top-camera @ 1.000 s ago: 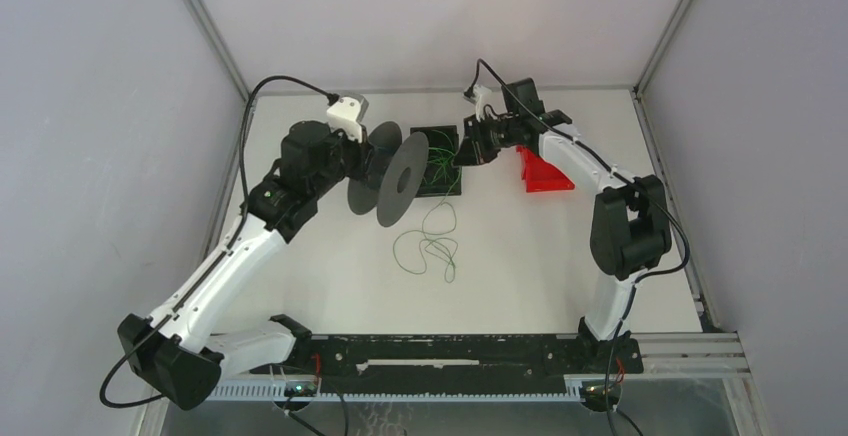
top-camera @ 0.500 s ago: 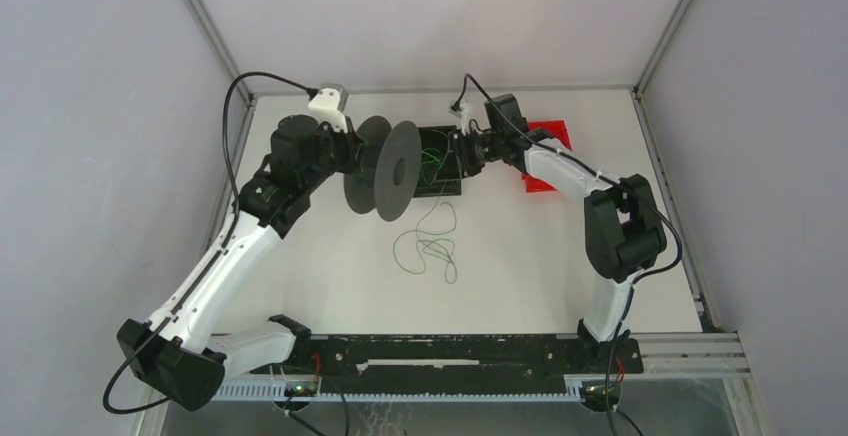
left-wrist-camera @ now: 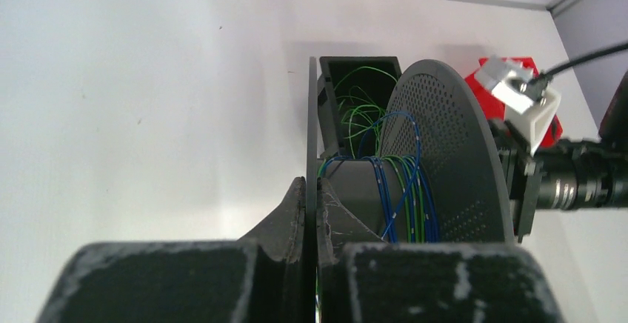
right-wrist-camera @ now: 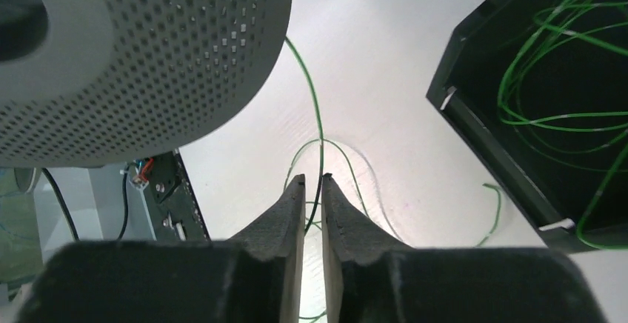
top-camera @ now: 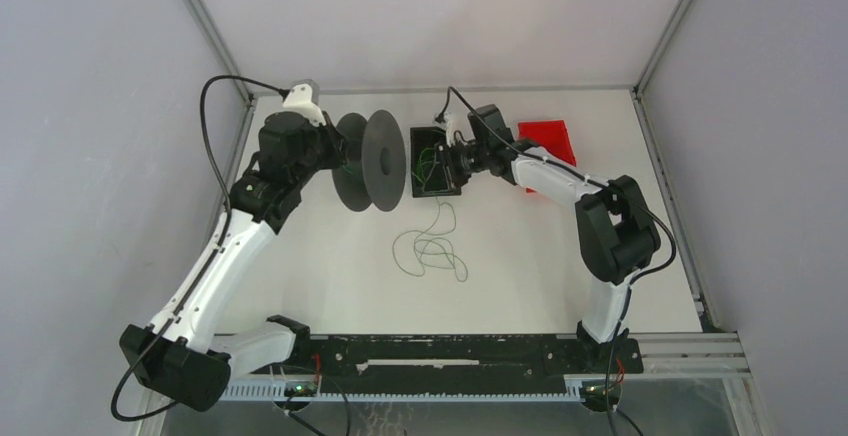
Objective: Wrap the cables
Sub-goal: Wrap the cable around the cable reel.
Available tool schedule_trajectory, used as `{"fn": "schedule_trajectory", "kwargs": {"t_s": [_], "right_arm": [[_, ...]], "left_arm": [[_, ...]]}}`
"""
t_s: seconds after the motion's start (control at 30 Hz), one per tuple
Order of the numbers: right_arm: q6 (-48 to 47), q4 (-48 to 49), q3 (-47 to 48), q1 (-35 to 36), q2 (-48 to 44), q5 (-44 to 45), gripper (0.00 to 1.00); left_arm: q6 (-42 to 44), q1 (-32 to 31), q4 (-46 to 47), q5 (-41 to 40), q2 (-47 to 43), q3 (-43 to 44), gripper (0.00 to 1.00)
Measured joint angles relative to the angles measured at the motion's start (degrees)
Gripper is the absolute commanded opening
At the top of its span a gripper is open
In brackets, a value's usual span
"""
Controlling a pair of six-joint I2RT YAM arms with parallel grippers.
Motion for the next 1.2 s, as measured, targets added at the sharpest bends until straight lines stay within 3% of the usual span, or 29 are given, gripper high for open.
{"fn": "schedule_trajectory", "kwargs": {"t_s": [0.27, 0.77, 1.2], "right_arm": [[0.15, 0.44, -0.72, 5.55, 2.64, 0.04, 0.15], [0.79, 2.93, -4.28, 11.37, 2.89, -5.05, 0.20], [-2.21, 2.32, -4.92, 13.20, -5.20, -5.49, 0.00]], "left_arm": [[-5.11, 2.12, -1.22, -3.65, 0.09, 0.31, 0.00], [-6.99, 2.69, -1.70, -11.98, 1.64, 2.89, 0.00], [-6.34, 3.04, -1.57, -14.95, 2.95, 3.08, 0.00]]}}
